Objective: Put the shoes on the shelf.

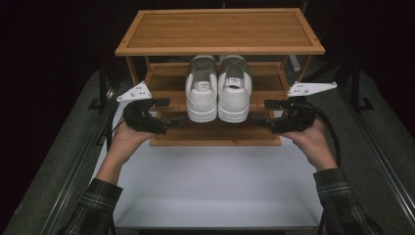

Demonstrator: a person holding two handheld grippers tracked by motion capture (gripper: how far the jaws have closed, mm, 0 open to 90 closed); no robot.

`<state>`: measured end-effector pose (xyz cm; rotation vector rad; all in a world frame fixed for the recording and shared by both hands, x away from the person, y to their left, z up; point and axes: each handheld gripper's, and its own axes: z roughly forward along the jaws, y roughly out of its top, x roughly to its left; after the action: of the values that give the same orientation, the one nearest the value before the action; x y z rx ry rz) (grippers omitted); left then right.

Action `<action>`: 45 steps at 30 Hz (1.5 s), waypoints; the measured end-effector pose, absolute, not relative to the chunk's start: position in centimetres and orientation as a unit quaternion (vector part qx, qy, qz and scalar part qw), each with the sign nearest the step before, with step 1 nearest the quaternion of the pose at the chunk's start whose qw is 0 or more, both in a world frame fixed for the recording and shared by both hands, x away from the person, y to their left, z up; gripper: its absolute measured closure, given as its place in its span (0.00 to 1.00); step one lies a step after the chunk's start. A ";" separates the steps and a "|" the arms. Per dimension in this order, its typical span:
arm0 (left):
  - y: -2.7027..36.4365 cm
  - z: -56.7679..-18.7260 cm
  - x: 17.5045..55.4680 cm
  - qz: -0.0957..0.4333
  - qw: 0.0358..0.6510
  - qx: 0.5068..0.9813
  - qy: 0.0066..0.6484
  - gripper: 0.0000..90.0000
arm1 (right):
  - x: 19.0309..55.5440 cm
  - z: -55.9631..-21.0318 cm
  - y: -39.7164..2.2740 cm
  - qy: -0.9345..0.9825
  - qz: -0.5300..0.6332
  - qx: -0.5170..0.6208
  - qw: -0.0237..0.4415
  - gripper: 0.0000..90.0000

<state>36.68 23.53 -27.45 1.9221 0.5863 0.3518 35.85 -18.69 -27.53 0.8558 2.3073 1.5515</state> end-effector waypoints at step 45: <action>36.5 -44.7 25.1 0.182 0.326 0.857 0.355 0.02 | 25.9 -43.7 -28.7 0.799 0.342 0.457 0.189 0.12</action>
<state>25.08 36.49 -44.66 2.2460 0.9315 0.4768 25.87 -28.71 -43.73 1.2856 2.2465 0.9629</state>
